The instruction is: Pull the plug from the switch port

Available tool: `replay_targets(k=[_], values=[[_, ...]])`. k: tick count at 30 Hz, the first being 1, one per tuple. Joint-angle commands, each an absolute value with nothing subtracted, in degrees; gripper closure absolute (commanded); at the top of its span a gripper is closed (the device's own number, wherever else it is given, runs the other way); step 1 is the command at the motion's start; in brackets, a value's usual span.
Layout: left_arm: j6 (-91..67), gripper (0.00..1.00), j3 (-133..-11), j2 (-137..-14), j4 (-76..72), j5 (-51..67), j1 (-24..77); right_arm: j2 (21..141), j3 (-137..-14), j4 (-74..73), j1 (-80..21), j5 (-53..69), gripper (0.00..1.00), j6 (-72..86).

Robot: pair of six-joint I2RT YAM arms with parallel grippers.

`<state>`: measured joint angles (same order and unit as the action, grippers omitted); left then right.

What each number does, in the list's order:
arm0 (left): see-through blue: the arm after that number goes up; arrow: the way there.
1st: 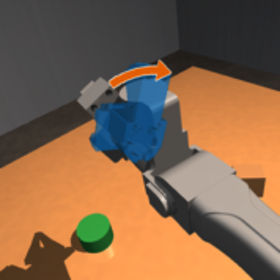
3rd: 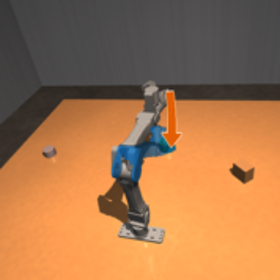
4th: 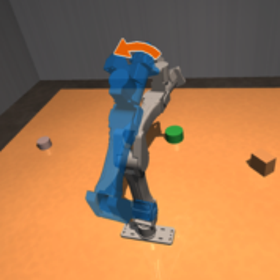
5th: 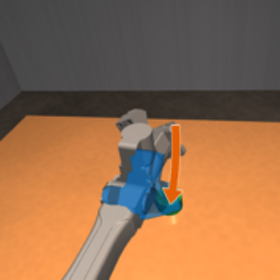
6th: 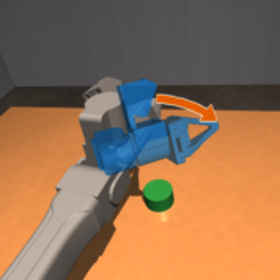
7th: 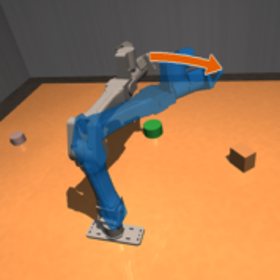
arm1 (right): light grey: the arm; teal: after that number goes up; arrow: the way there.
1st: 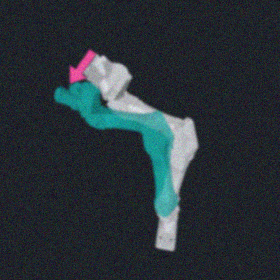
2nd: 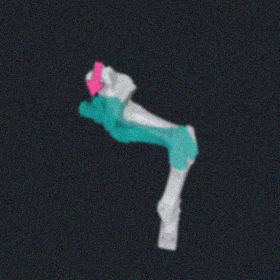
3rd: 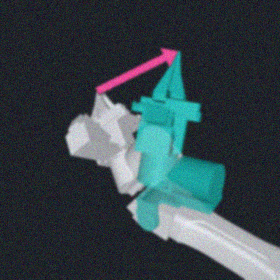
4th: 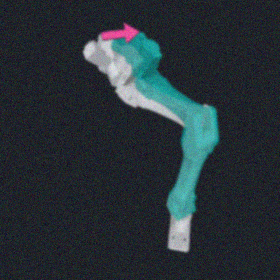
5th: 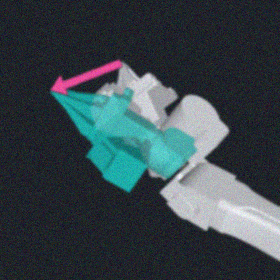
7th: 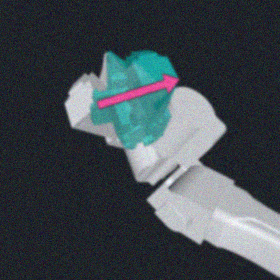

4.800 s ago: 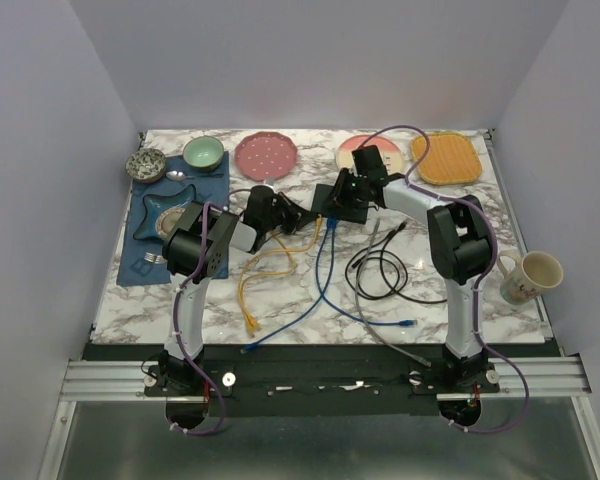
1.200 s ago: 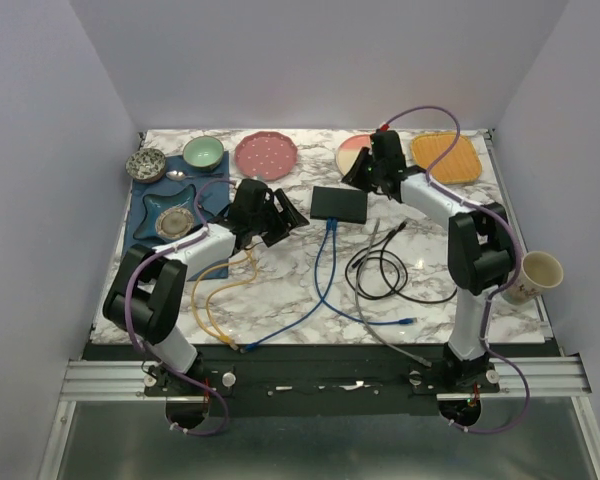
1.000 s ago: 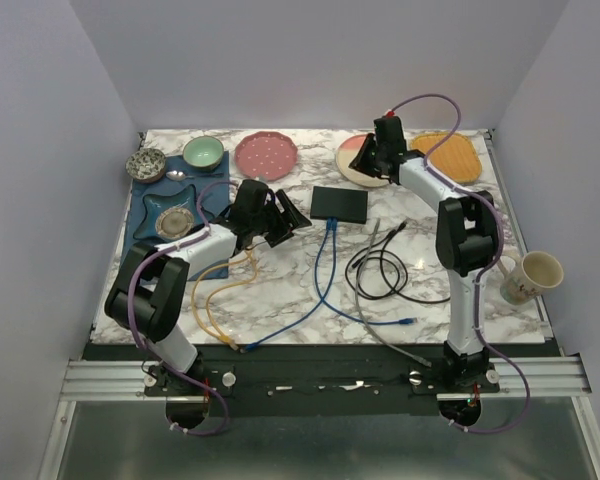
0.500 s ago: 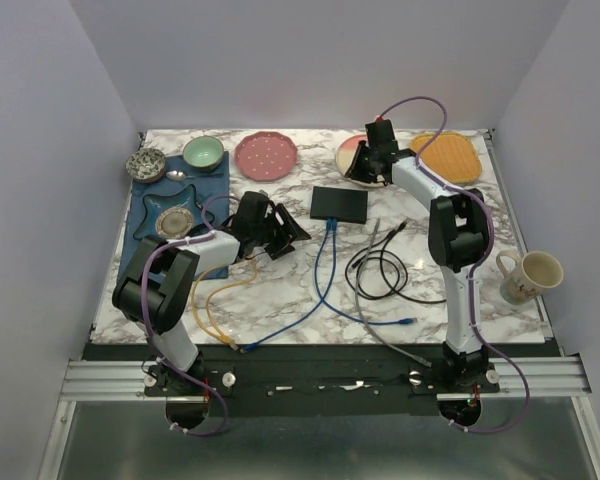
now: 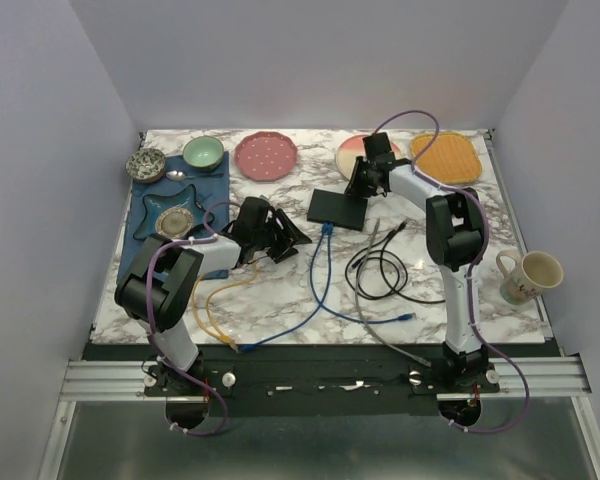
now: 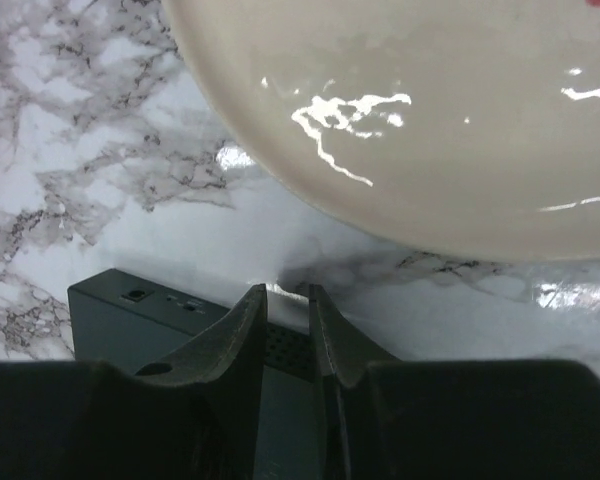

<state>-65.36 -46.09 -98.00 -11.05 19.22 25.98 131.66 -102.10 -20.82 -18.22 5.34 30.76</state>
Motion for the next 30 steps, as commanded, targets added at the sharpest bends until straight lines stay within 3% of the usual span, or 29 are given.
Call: replay_targets(k=[1,14,21,24,28,30], values=[[-67.3,0.31,-44.1,-98.6,-17.0,21.7,27.1,127.9,-94.8,-23.0,-20.6,7.1,0.68,30.2],[-59.6,0.25,-41.7,-93.8,-12.7,15.0,28.9,117.9,-77.2,-15.8,-23.6,7.4,0.69,31.4],[-58.7,0.26,-41.0,-94.7,-11.2,18.6,28.7,114.2,-73.8,-14.7,-25.4,9.0,0.68,31.7],[-59.1,0.18,-40.5,-94.7,-11.5,18.9,28.6,113.2,-72.8,-14.2,-26.7,9.5,0.68,32.3],[-60.1,0.01,-38.8,-93.6,-12.4,18.2,28.3,110.7,-72.2,-14.0,-26.9,5.0,0.68,33.6],[-60.0,0.01,-38.8,-93.5,-12.1,18.1,28.1,108.4,-71.9,-13.8,-26.9,2.2,0.68,34.2]])
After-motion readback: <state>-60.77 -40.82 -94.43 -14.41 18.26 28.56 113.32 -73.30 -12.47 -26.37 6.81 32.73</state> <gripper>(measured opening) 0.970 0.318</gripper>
